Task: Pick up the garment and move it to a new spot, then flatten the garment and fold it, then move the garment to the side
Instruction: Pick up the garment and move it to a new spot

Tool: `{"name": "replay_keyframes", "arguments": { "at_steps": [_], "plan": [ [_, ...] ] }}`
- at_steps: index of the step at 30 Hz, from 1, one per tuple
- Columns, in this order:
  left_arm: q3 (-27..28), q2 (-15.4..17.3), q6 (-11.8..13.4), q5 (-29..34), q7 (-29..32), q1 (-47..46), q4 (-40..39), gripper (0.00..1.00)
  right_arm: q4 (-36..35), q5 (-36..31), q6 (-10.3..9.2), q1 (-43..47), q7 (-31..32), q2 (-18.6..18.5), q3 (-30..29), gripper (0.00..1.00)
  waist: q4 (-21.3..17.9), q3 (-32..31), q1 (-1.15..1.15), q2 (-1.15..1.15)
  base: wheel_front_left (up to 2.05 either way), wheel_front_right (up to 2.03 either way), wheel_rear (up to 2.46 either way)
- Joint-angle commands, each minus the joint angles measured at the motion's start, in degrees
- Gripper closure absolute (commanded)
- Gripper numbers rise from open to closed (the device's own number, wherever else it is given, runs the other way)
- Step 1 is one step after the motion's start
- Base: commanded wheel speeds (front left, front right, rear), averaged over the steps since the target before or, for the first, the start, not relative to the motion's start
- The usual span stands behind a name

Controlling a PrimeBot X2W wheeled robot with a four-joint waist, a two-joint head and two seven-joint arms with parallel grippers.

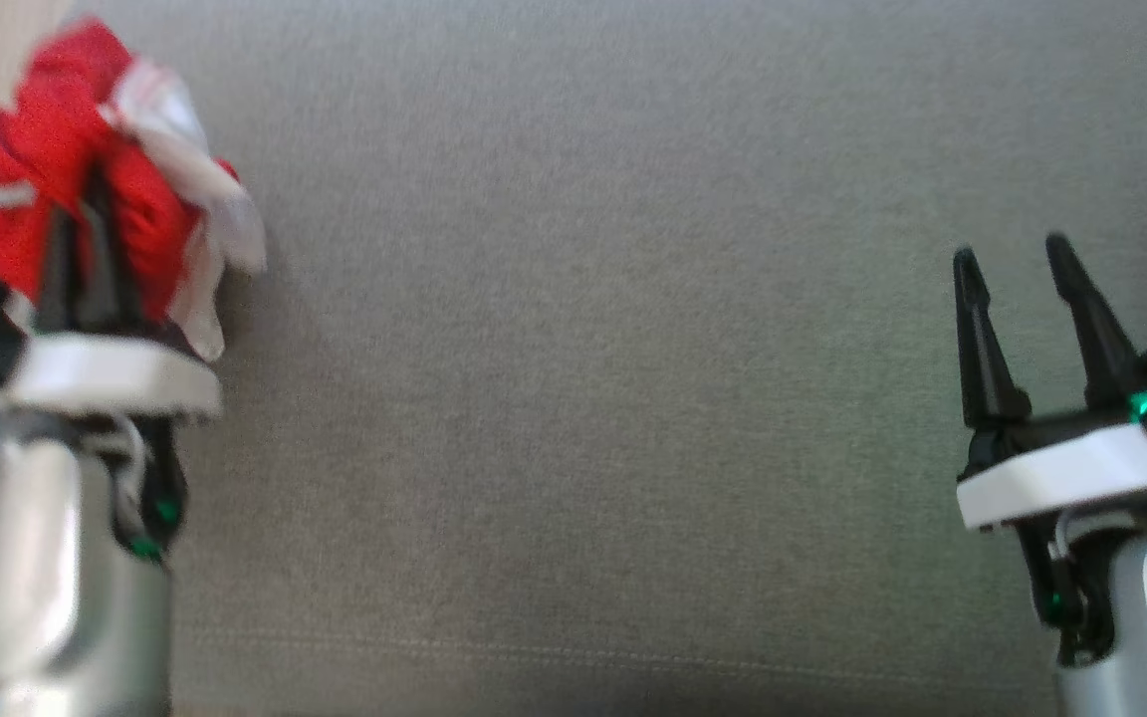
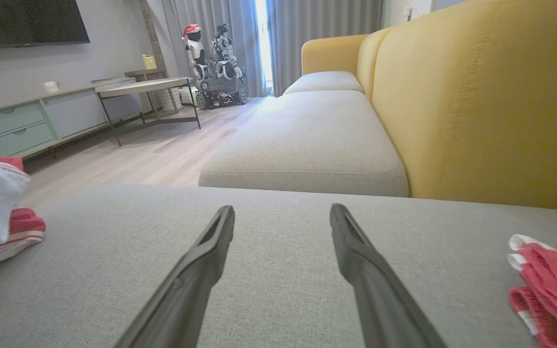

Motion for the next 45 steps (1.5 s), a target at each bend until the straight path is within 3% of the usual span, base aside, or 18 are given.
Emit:
{"name": "replay_keyframes", "arguments": {
  "at_steps": [1,6,14,28,35,36,37,38,42,45],
  "plan": [
    [0.6,1.1,0.2,1.1,-0.5,1.6,-5.3,1.00,-1.8,0.3,0.11,0.9,-0.6,0.5,0.6,0.00,-1.3,-2.7,0.00,0.00,0.00,0.00,0.00],
    [-3.4,-1.0,0.2,2.2,2.1,10.9,-14.0,1.00,-2.2,0.0,0.11,2.7,-0.4,1.0,0.7,0.00,-4.5,-4.1,0.00,0.00,0.00,0.00,0.00],
    [-9.4,-2.8,-1.6,3.0,5.7,13.1,-15.4,1.00,-2.5,0.2,0.11,2.4,-1.0,1.2,1.8,0.00,-10.1,-4.2,0.00,0.00,0.00,0.00,0.00],
    [-21.3,-5.9,-5.7,4.9,7.6,-1.2,-6.6,1.00,-0.7,2.9,0.11,0.4,-3.6,2.3,3.6,0.00,-23.1,1.3,0.00,0.00,0.00,0.00,0.00],
    [-25.5,-6.2,-6.9,4.2,11.4,-2.1,1.0,1.00,1.3,3.9,0.11,-0.3,-5.5,2.7,4.0,0.00,-25.3,3.3,0.00,0.00,0.00,0.00,0.00],
    [-25.9,-6.2,-7.0,3.9,11.6,-2.0,1.5,0.85,1.5,3.9,0.11,-0.3,-5.7,2.7,4.0,0.00,-25.2,3.4,0.00,0.00,0.00,0.00,0.00],
    [-26.3,-6.3,-7.2,3.4,11.9,-1.7,2.1,0.52,1.7,3.9,0.11,-0.3,-5.9,2.7,3.9,0.00,-24.9,3.4,0.00,0.00,0.00,0.00,0.00],
    [-26.6,-6.3,-7.3,2.8,12.3,-1.5,2.5,0.00,1.9,3.8,0.11,-0.4,-5.9,2.8,4.0,0.00,-24.6,3.3,0.00,0.00,0.00,0.00,0.00],
    [-26.8,-6.1,-7.2,2.4,11.4,-1.0,2.1,0.00,2.2,2.6,0.11,-0.7,-5.9,2.5,3.8,0.00,-22.5,2.5,0.00,0.00,0.00,0.00,0.00],
    [-26.2,-5.8,-5.7,2.6,9.6,-0.1,0.3,0.00,2.1,2.1,0.11,-0.7,-5.5,2.2,3.3,0.00,-20.4,1.5,0.00,0.00,0.00,0.00,0.00]
  ]
}}
